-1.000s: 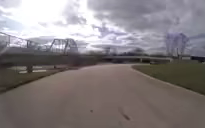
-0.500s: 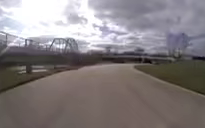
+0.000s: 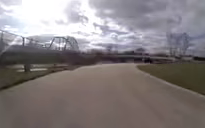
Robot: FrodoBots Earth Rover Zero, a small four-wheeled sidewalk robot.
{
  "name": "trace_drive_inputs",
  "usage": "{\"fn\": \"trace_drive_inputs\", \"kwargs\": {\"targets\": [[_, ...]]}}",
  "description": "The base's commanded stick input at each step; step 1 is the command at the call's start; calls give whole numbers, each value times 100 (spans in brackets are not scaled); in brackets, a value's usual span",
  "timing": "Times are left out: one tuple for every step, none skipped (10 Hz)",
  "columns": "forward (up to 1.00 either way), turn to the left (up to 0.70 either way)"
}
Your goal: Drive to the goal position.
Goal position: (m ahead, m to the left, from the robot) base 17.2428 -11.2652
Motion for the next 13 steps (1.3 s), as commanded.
{"fn": "trace_drive_inputs", "kwargs": {"targets": [[100,0],[100,0],[100,0],[100,-5],[100,-16],[100,-12],[100,-6],[100,-2],[100,0],[100,0],[100,0],[100,0],[100,0]]}}
